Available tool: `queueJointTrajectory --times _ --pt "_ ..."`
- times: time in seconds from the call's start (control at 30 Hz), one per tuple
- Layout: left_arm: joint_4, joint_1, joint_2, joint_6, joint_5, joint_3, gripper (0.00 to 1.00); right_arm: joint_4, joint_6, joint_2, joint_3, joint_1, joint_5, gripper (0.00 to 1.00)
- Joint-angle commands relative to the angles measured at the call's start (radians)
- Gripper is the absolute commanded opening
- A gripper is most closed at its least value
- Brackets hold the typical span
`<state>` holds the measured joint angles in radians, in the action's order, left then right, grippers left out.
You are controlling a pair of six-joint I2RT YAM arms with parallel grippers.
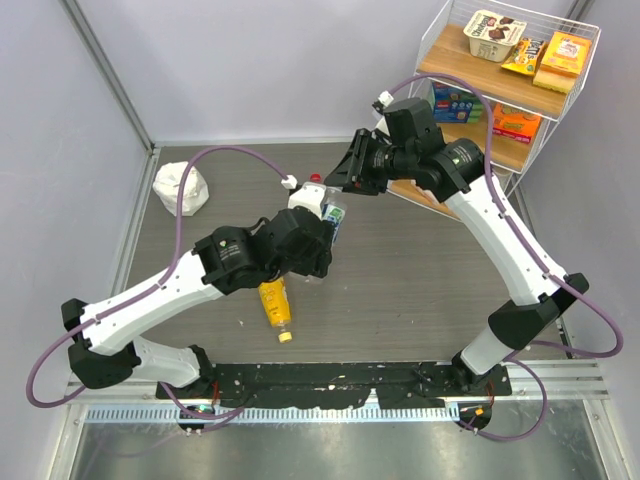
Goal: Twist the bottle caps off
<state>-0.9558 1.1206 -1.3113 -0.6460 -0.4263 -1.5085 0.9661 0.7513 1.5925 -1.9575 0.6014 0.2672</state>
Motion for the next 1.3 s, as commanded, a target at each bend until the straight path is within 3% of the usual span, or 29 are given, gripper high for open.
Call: queueJointTrajectory --times 0.0,0.13,0.47,0.73,0.97,1.27 --pt "0.008 0.01 0.009 0.008 -0.038 -0.041 0.0 -0.063 0.016 -0.023 -0.007 0.005 0.013 0.16" --pt "0.003 0.015 0.017 0.008 -0.043 -0.036 0.0 -0.104 0.005 -0.037 0.012 0.005 0.041 0.02" --pt "0.071 0.019 0.055 0.062 0.072 0.024 0.0 -0.574 -0.006 -0.196 0.245 -0.021 0.278 0.02" --pt "0.19 0.021 0.127 0.063 0.159 0.109 0.0 -1.082 0.201 -0.27 0.478 -0.08 0.521 0.02" --pt "0.267 0.021 0.144 0.075 0.245 0.14 0.0 -1.466 0.407 -0.269 0.56 -0.117 0.67 0.02" --pt "0.298 0.022 0.156 0.08 0.265 0.157 0.0 -1.592 0.514 -0.235 0.537 -0.149 0.744 0.02"
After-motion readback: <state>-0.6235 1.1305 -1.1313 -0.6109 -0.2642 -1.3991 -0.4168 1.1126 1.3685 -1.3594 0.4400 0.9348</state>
